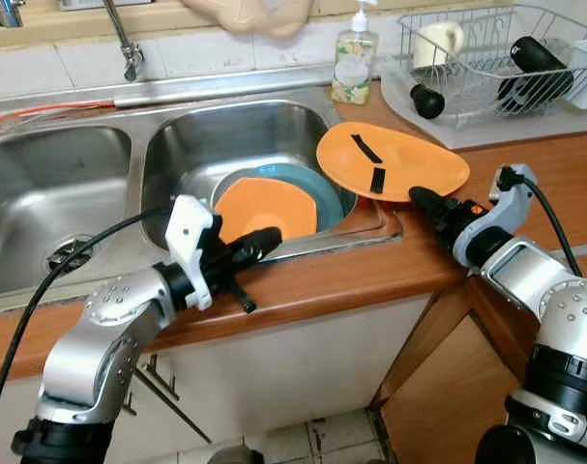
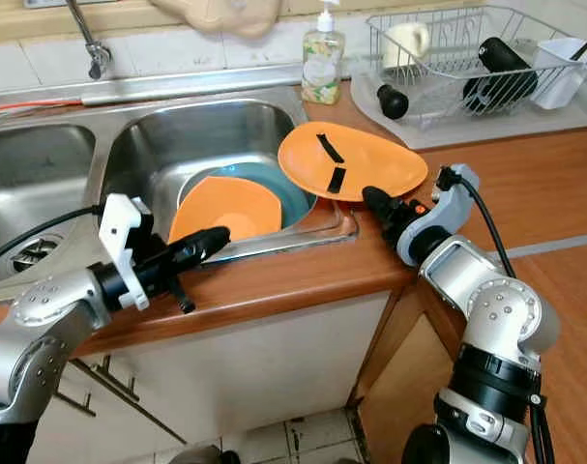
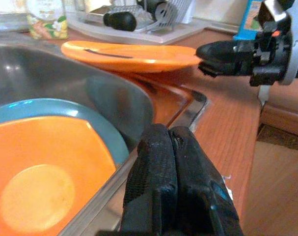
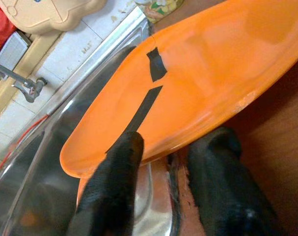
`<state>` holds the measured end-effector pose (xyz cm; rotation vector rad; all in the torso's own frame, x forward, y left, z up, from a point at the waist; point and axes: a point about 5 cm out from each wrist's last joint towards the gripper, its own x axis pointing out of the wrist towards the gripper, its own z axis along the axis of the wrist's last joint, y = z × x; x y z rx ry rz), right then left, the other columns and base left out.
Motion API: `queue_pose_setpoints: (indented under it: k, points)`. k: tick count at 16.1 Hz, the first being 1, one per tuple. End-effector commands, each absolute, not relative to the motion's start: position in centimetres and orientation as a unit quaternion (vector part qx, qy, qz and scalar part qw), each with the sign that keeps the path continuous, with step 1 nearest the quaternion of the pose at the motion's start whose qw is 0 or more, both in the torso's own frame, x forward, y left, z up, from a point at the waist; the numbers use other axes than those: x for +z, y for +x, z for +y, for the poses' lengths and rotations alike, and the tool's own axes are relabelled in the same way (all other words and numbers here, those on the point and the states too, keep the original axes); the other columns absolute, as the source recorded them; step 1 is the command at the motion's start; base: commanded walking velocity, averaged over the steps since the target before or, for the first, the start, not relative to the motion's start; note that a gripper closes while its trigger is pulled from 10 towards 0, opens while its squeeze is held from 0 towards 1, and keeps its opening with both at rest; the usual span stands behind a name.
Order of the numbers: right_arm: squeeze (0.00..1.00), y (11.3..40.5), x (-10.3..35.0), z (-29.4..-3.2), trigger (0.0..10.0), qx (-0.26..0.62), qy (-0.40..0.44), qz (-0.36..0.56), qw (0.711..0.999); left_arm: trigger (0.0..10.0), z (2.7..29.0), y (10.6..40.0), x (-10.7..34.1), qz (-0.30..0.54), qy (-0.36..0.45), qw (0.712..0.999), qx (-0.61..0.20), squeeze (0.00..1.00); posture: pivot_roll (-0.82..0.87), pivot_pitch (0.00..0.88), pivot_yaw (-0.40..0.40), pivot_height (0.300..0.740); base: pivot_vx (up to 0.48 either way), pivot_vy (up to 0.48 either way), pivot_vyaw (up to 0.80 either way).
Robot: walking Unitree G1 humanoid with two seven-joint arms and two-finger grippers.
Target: Kitchen organization
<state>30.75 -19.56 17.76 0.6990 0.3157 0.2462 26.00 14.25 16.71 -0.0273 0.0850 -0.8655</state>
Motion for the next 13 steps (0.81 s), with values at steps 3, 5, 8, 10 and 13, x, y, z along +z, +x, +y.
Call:
queue_pose_setpoints:
  k: [3,5,8,10,13]
  points:
    - [0.0,31.19,18.61,-19.32,0.0,0.131,0.345,0.139,0.919,10.0,14.6,25.87,17.01,0.038,0.005,0.914,-0.404,0.0,0.0,0.0,0.023,0.74,0.0,0.0,0.0]
    - [0.0,31.33,18.81,-19.36,0.0,0.132,0.345,0.137,0.919,10.0,14.72,25.89,17.02,0.038,0.005,0.917,-0.396,0.0,0.0,0.0,0.022,0.74,0.0,0.0,0.0]
    - [0.0,31.29,18.86,-19.4,0.0,0.132,0.344,0.136,0.92,10.0,14.84,25.9,16.89,0.041,0.008,0.919,-0.391,0.0,0.0,0.0,0.022,0.74,0.0,0.0,0.0]
    - [0.0,31.28,18.88,-19.47,0.0,0.131,0.342,0.136,0.921,10.0,14.77,25.93,16.78,0.044,0.009,0.919,-0.391,0.0,0.0,0.0,0.023,0.74,0.0,0.0,0.0]
    - [0.0,31.12,18.92,-19.27,0.0,0.139,0.314,0.139,0.929,10.0,14.72,25.91,16.69,0.047,0.012,0.919,-0.392,0.0,-0.01,0.0,0.023,0.74,0.0,0.0,0.0]
